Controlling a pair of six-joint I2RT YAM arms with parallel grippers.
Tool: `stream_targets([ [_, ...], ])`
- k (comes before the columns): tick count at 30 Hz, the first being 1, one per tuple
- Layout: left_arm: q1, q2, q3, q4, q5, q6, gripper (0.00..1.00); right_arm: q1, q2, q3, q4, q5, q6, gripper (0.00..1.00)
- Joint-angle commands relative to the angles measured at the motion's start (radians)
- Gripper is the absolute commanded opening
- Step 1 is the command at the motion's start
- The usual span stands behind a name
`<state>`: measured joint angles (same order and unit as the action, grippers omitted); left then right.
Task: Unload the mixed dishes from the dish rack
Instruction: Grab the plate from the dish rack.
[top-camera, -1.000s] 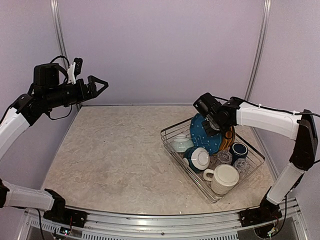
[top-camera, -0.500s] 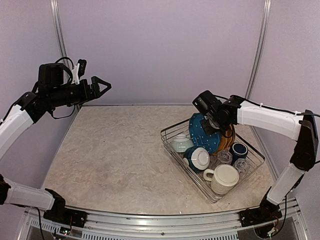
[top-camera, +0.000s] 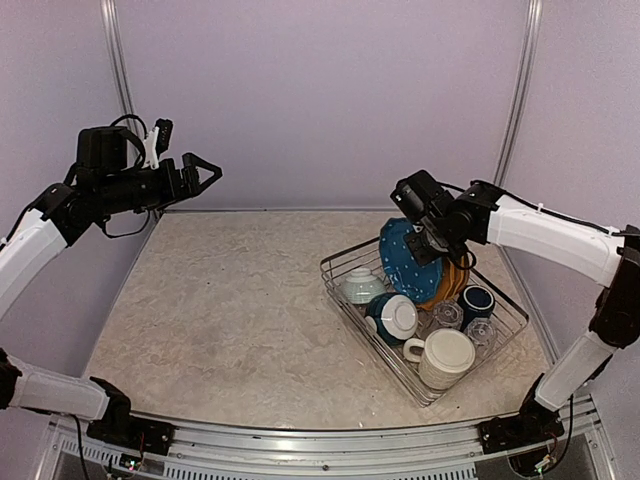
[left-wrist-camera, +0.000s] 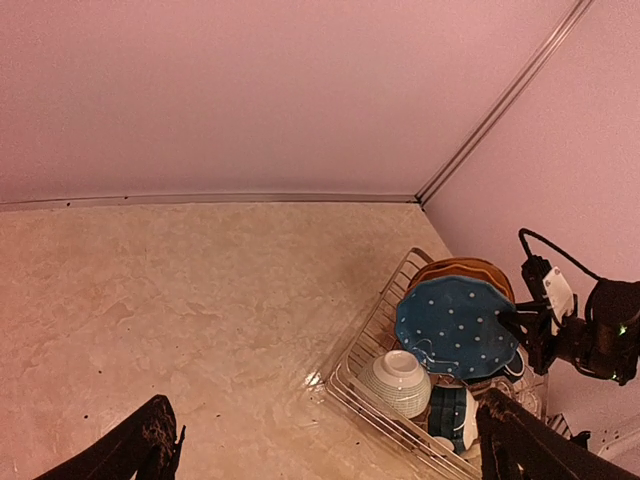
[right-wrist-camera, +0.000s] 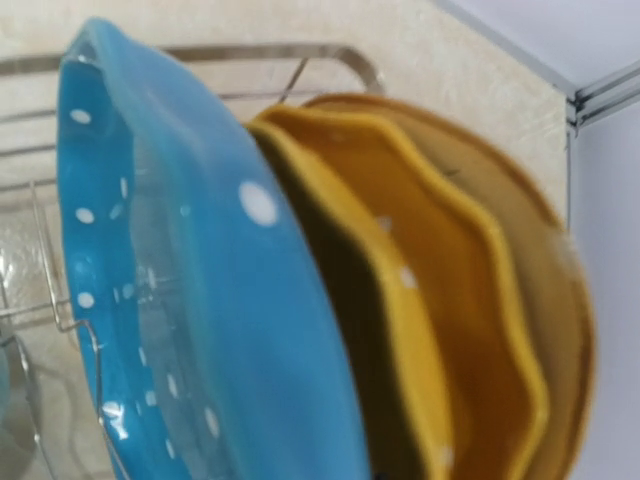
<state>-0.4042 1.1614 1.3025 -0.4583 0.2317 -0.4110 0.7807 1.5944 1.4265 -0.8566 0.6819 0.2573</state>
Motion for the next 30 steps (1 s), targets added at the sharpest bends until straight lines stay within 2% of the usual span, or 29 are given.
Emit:
stream_targets([
  [1, 0.007, -0.009, 0.024, -0.011, 0.008, -0.003, 0.99, 0.006, -0.082, 0.009, 0.126, 0.055, 0.012, 0.00],
  [9, 0.005, -0.004, 0.024, -0.007, 0.030, -0.014, 0.99, 0.006, -0.117, 0.068, 0.061, 0.074, 0.055, 0.00],
  [21, 0.006, 0.034, 0.027, -0.008, 0.054, -0.037, 0.99, 0.001, -0.282, 0.042, 0.109, -0.032, 0.083, 0.00],
  [27, 0.006, 0.088, 0.043, -0.008, 0.135, -0.072, 0.99, -0.050, -0.350, 0.001, 0.226, -0.189, 0.142, 0.00],
  [30, 0.007, 0.122, 0.044, 0.014, 0.234, -0.109, 0.99, -0.077, -0.365, -0.032, 0.303, -0.310, 0.187, 0.00],
])
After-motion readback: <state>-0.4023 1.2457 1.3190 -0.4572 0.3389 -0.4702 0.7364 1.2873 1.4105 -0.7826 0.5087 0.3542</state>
